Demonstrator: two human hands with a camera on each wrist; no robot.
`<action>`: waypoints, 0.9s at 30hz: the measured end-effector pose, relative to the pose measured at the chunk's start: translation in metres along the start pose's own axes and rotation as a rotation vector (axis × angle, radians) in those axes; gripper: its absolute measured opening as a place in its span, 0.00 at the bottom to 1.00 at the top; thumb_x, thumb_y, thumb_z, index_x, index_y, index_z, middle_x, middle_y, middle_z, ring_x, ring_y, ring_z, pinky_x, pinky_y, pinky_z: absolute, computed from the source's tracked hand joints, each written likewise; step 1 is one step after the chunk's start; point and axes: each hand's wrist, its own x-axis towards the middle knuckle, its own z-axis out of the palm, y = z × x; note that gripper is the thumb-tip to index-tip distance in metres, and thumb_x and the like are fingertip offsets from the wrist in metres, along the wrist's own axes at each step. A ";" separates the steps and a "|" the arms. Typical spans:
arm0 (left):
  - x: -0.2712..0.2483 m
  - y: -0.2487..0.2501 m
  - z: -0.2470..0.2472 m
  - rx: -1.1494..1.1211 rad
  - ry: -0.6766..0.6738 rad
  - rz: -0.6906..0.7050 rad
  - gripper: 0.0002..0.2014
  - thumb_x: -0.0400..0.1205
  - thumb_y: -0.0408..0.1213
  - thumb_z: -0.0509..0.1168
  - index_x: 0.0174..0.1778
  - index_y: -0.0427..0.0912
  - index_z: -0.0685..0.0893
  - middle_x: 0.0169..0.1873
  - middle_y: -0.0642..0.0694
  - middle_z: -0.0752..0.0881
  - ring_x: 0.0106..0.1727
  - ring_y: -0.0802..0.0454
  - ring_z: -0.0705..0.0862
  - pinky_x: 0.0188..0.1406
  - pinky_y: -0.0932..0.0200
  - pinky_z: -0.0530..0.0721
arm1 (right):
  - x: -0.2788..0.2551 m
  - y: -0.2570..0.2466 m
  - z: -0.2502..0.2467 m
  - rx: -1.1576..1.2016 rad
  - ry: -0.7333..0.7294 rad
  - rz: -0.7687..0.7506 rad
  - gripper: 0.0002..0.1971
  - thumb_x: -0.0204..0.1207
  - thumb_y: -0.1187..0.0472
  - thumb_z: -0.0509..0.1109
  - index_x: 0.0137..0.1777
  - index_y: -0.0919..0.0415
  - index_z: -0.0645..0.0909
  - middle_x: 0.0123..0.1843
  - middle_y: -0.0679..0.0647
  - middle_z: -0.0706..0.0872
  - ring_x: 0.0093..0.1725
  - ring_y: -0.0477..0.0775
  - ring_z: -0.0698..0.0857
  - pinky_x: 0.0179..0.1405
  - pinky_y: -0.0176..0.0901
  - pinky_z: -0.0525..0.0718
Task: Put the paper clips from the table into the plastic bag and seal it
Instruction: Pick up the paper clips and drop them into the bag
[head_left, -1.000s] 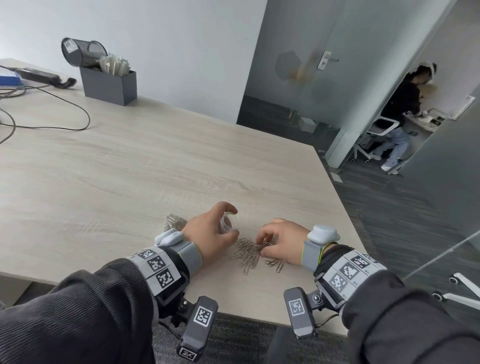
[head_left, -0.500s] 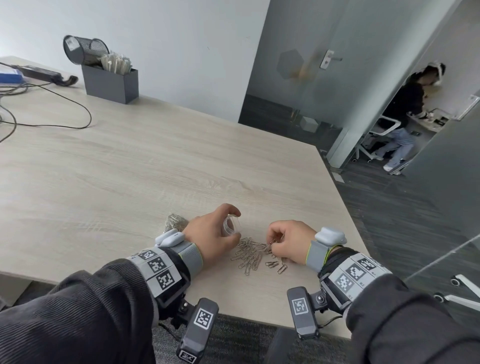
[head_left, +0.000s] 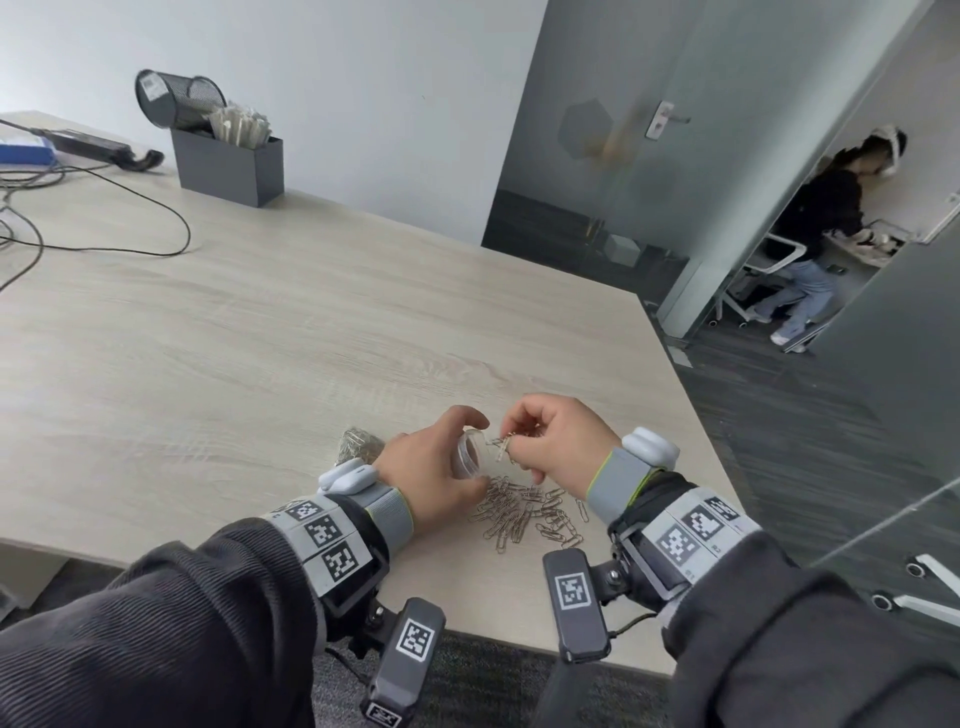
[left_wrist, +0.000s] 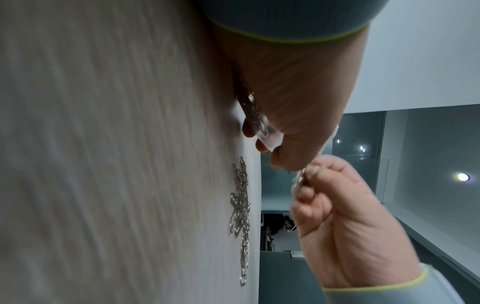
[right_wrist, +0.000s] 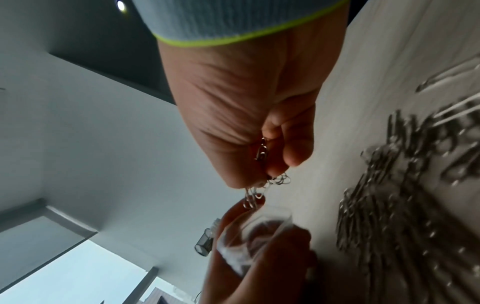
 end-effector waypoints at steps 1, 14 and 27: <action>0.000 0.000 0.000 -0.005 0.000 0.003 0.27 0.69 0.51 0.67 0.65 0.62 0.70 0.37 0.56 0.86 0.44 0.49 0.88 0.53 0.52 0.82 | 0.001 -0.005 0.005 0.016 0.003 -0.016 0.10 0.67 0.70 0.68 0.38 0.54 0.84 0.22 0.45 0.81 0.20 0.52 0.79 0.24 0.36 0.76; 0.001 -0.004 -0.001 -0.159 0.010 -0.008 0.29 0.65 0.56 0.66 0.64 0.67 0.68 0.42 0.54 0.89 0.40 0.55 0.88 0.46 0.48 0.88 | 0.000 0.006 -0.002 -0.026 -0.006 -0.005 0.10 0.71 0.62 0.73 0.48 0.47 0.87 0.41 0.48 0.89 0.31 0.44 0.83 0.31 0.43 0.83; 0.002 -0.007 0.001 -0.187 0.026 -0.019 0.30 0.62 0.59 0.62 0.63 0.67 0.70 0.39 0.52 0.89 0.38 0.55 0.88 0.46 0.46 0.88 | -0.012 0.026 0.007 -0.700 -0.509 -0.180 0.34 0.62 0.52 0.71 0.73 0.42 0.73 0.77 0.41 0.66 0.75 0.50 0.65 0.72 0.54 0.73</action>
